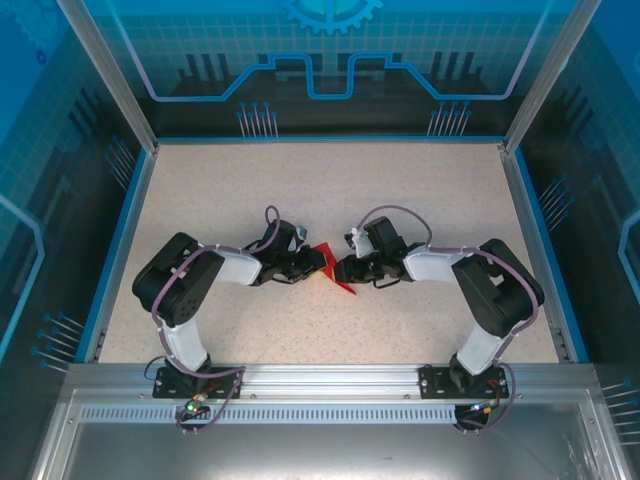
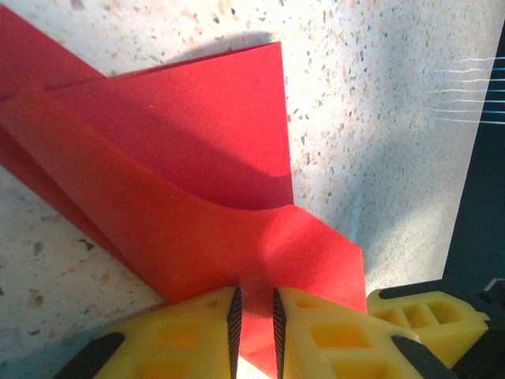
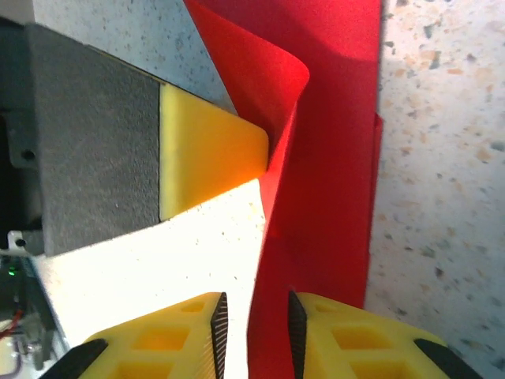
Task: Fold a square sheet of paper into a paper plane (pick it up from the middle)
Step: Fold the wing for the fifth time at the center of the table.
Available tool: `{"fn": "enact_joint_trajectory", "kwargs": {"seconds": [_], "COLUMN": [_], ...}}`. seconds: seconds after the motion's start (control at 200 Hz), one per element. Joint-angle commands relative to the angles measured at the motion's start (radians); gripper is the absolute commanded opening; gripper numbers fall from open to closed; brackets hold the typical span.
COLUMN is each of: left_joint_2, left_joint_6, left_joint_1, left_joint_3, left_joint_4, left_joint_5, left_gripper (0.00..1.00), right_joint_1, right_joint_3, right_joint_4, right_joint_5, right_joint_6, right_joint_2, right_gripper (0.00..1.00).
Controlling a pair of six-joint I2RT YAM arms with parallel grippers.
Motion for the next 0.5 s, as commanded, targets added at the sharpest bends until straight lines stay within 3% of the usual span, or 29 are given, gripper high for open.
{"fn": "enact_joint_trajectory", "kwargs": {"seconds": [0.0, 0.23, 0.495], "left_joint_2": [0.033, 0.040, 0.040], "left_joint_6": [0.019, 0.022, 0.025], "left_joint_1": [-0.002, -0.002, -0.002], "left_joint_3": [0.016, 0.023, 0.028], "left_joint_4": [-0.062, -0.081, -0.100], "left_joint_5": [-0.043, -0.048, -0.058], "left_gripper": [0.21, 0.21, 0.21], "right_joint_1": [0.015, 0.061, 0.052], "right_joint_3": [0.012, 0.046, 0.022], "right_joint_4": [-0.107, -0.160, -0.133], "right_joint_5": [0.058, 0.133, 0.133], "right_joint_6": [-0.130, -0.200, -0.186], "right_joint_2": [-0.041, -0.011, -0.007], "right_gripper": [0.29, 0.29, 0.16]}}
